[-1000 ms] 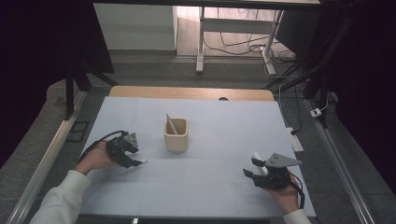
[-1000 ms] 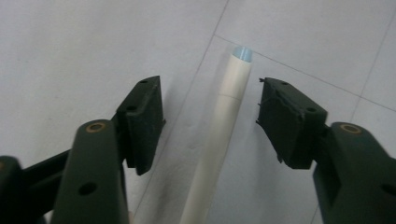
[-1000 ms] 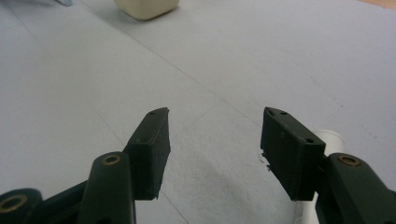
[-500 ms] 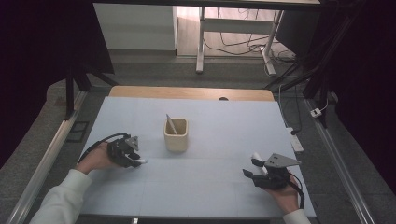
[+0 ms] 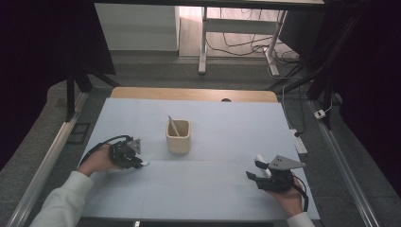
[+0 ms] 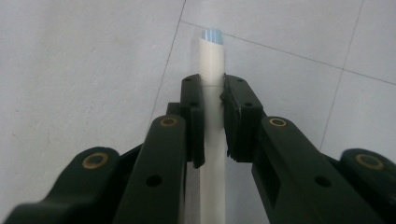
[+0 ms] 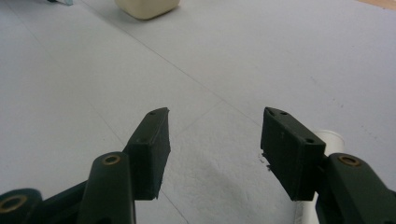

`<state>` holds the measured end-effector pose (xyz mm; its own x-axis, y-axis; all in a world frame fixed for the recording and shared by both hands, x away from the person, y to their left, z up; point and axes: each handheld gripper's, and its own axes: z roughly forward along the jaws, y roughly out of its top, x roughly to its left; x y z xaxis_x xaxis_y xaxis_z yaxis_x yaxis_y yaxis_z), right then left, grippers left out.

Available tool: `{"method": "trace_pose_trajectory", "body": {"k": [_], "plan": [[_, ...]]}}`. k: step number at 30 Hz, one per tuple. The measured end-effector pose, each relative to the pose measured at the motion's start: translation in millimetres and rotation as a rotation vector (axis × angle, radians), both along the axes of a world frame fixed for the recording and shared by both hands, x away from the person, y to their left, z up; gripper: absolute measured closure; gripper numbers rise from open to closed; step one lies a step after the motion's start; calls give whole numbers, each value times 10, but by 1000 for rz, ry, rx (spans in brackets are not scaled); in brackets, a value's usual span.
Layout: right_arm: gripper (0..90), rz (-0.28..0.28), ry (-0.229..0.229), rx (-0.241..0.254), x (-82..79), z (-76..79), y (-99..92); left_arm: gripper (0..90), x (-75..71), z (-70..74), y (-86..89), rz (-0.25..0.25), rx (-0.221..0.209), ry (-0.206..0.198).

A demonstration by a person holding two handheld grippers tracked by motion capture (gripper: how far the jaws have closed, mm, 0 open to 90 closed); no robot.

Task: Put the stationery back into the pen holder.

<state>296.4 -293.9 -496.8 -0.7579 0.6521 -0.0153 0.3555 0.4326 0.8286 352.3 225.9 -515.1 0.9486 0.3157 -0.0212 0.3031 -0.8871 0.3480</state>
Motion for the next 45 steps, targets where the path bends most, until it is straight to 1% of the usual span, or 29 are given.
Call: {"method": "trace_pose_trajectory", "body": {"k": [2, 6, 13, 21, 29, 34, 36, 41, 45], "plan": [[420, -1, -1, 5, 1, -2, -1, 779, -4, 3, 3, -2, -1, -4], [420, -4, -1, 1, 1, -1, -1, 778, -17, 11, 13, -10, -11, 6], [420, 0, 0, 8, 0, -1, 1, 778, -57, 94, 54, 9, -35, -30], [420, -2, -1, 10, -3, 5, -2, 779, -93, 202, 126, 66, -71, -75], [420, -5, -1, 11, -4, 10, -6, 779, -116, 262, 164, 102, -83, -100], [420, -5, -3, 13, -5, 13, -8, 779, -130, 320, 197, 139, -119, -122], [420, -5, -4, 14, -5, 14, -8, 779, -132, 342, 210, 149, -123, -132], [420, -5, -4, 13, -3, 17, -14, 779, -141, 373, 230, 179, -125, -136], [420, -8, -5, 9, -5, 21, -17, 779, -149, 401, 243, 200, -145, -150]]}}
